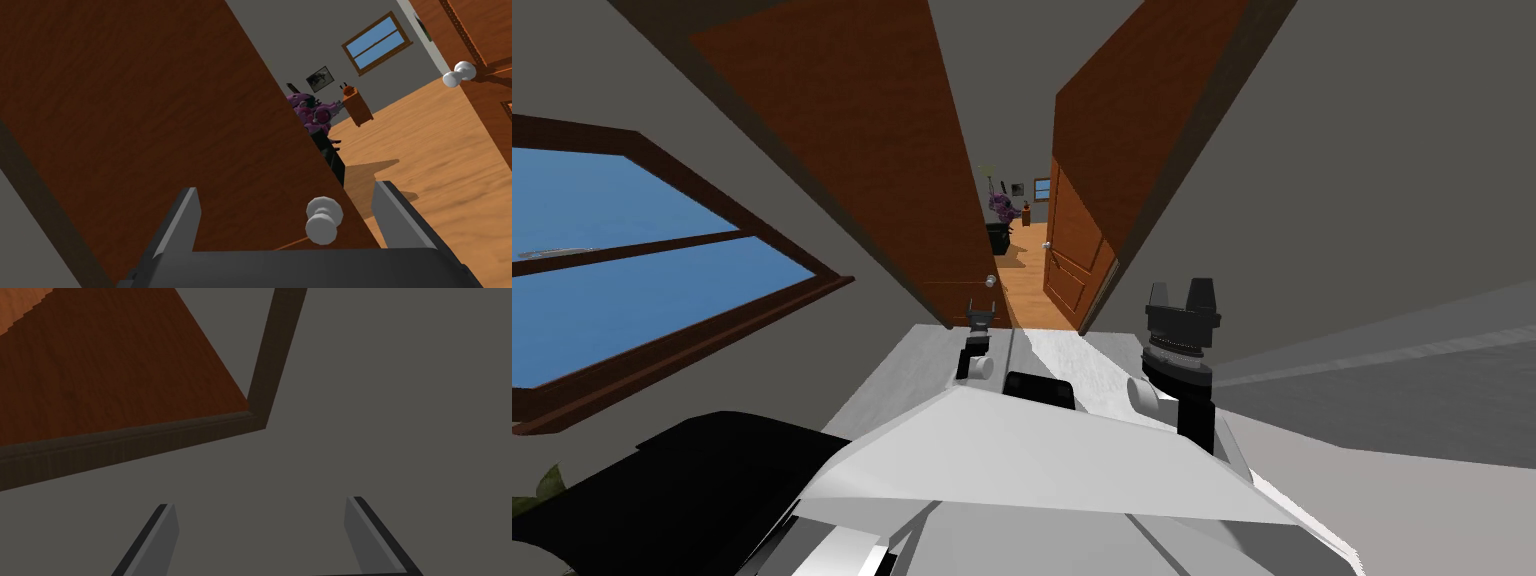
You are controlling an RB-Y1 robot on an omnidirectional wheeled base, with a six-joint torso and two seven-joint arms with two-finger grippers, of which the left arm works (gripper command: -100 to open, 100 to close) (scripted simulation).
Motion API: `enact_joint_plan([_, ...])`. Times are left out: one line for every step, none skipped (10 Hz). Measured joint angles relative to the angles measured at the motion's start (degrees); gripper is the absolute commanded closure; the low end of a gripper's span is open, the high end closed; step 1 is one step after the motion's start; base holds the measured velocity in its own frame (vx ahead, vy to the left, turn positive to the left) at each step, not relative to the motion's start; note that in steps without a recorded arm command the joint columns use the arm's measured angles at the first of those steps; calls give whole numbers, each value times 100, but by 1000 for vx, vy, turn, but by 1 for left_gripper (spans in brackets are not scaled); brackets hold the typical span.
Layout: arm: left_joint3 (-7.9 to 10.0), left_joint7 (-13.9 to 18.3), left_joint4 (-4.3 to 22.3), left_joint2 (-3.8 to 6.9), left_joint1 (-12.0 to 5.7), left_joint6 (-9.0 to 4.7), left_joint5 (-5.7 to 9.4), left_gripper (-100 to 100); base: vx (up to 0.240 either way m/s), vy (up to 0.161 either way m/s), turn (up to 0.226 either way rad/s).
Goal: Push the door open
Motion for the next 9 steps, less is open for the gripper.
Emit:
enact_joint_plan([-16, 130, 167, 5, -35, -62, 87, -100, 71, 108, -174])
enact_joint_plan([-34, 245, 321, 4, -70, -109, 172, -100, 60, 111, -137])
enact_joint_plan([-54, 366, 479, 11, -99, -164, 258, -100, 72, 107, -186])
enact_joint_plan([-63, 512, 624, 53, -106, -227, 352, -100, 62, 121, -172])
enact_joint_plan([-73, 652, 833, 69, -170, -302, 439, -100, 53, 106, -155])
enact_joint_plan([-85, 785, 1008, 87, -209, -369, 527, -100, 47, 111, -149])
enact_joint_plan([-95, 898, 1100, 94, -211, -395, 617, -100, 38, 117, -159])
enact_joint_plan([-115, 1031, 1264, 120, -228, -460, 698, -100, 44, 115, -158])
enact_joint_plan([-124, 1156, 1415, 134, -261, -518, 783, -100, 68, 108, -139])
